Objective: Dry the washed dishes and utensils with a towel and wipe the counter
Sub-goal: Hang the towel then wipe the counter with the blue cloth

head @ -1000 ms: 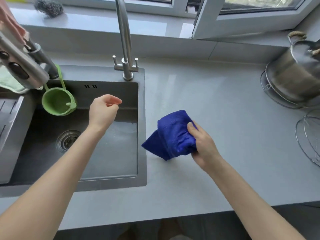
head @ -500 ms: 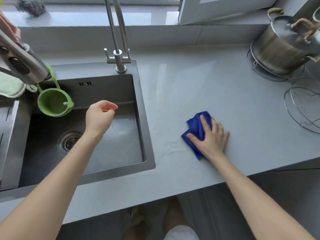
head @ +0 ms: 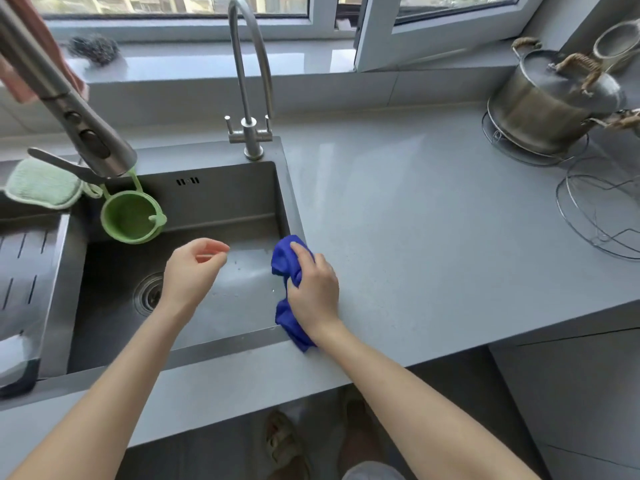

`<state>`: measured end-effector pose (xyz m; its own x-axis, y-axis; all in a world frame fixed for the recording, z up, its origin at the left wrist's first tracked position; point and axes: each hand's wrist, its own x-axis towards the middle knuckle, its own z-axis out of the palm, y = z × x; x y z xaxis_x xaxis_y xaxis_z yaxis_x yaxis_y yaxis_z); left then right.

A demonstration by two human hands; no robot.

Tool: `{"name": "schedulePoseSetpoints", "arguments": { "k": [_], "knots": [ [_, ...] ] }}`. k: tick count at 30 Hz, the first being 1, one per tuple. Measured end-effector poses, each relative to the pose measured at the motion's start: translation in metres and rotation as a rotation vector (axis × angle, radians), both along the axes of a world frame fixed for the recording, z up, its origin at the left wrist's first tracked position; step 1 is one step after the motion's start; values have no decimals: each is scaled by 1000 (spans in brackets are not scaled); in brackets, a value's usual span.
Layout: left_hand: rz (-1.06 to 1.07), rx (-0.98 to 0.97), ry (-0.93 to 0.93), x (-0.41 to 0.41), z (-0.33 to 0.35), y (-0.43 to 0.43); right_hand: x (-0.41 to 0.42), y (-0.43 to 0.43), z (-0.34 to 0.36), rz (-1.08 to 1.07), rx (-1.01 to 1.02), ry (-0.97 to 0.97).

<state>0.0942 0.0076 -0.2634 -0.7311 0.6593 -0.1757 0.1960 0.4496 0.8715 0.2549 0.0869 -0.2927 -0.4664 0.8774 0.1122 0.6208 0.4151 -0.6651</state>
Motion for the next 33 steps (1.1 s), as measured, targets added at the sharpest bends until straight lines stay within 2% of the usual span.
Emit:
{"name": "schedulePoseSetpoints", "arguments": {
  "k": [2,4,6,8,11,13,16,20,23,24,26,27,28,29,30,31,33],
  "knots": [
    [-54,30,-169,7,0,-7,-15,6,29,-171,-478,287],
    [-90,28,-410,19,-2,-12,-24,14,48,-237,-787,494],
    [-80,-2,-524,23,-3,-14,-26,21,63,-168,-925,539],
    [-112,1,-519,16,-1,-14,-23,29,78,9,-1042,517],
    [-363,65,-538,-7,5,-9,-20,44,101,308,-1160,439],
    [-564,72,-548,-14,17,-6,-20,55,115,438,-1189,395],
    [-631,75,-598,-13,26,-2,-20,77,130,497,-1169,401],
    [-452,38,-635,-6,23,7,-22,88,137,551,-995,408],
    [-249,39,-833,-6,28,18,-17,70,126,655,-784,446],
    [-179,41,-948,-9,32,19,-14,64,115,726,-616,387],
    [-92,65,-1141,-17,39,19,-12,53,87,873,-23,159],
    [-102,71,-1169,-21,40,17,-12,51,73,924,241,29],
    [-152,67,-1146,-22,41,16,-10,50,63,956,359,-93],
    [-209,55,-1086,-21,41,14,-9,51,60,994,330,-178],
    [-238,41,-1008,-21,40,13,-9,51,65,1028,203,-216],
    [-260,42,-945,-20,41,12,-7,51,72,1036,-48,-167],
    [-289,59,-891,-22,44,12,-7,57,91,839,-635,160]
  ]
}}
